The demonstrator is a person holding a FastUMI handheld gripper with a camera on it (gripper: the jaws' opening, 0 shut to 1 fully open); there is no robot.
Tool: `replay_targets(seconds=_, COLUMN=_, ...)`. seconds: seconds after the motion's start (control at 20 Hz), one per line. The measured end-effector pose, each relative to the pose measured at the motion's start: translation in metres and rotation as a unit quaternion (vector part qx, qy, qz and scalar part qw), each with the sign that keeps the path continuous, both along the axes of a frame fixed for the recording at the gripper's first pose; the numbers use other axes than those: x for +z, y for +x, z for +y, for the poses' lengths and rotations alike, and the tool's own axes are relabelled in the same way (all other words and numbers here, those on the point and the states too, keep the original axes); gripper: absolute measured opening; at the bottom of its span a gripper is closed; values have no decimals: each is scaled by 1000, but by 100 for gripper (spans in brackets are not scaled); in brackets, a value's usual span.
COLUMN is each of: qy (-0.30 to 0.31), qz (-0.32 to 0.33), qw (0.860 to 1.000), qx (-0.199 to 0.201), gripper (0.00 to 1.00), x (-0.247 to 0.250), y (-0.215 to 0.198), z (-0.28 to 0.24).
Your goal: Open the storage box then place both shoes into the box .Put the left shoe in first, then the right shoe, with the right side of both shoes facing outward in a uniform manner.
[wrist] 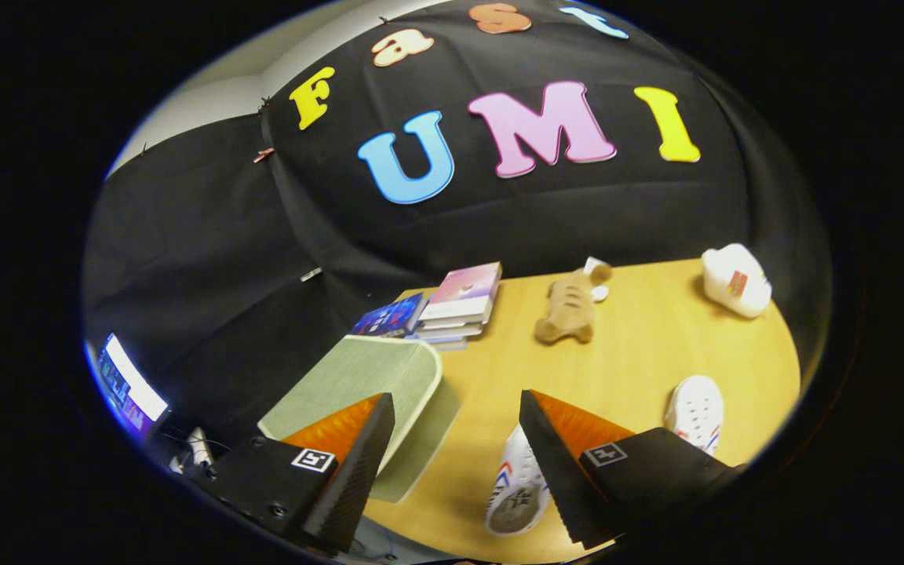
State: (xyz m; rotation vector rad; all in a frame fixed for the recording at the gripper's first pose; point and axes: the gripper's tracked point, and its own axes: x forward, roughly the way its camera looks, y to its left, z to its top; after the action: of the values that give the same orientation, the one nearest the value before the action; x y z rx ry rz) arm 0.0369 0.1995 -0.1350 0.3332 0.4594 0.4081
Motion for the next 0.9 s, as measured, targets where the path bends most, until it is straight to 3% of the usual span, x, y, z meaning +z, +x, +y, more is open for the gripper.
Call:
replay_targets(seconds=0.25, qy=72, qz=78, qw=992, qx=71, gripper=98, x=-44, y=-4, z=50)
replay_targets(seconds=0.4, qy=109, qz=130, qw=982, qx=83, gripper=98, x=-70, y=3, z=69)
replay_targets(seconds=0.65, qy=201, qz=205, qw=951, qx=113, gripper=98, x=-88, y=7, z=102)
replay_targets(seconds=0.9, qy=288, qz=264, qw=908, qx=151, gripper=96, x=-87, y=-1, z=125)
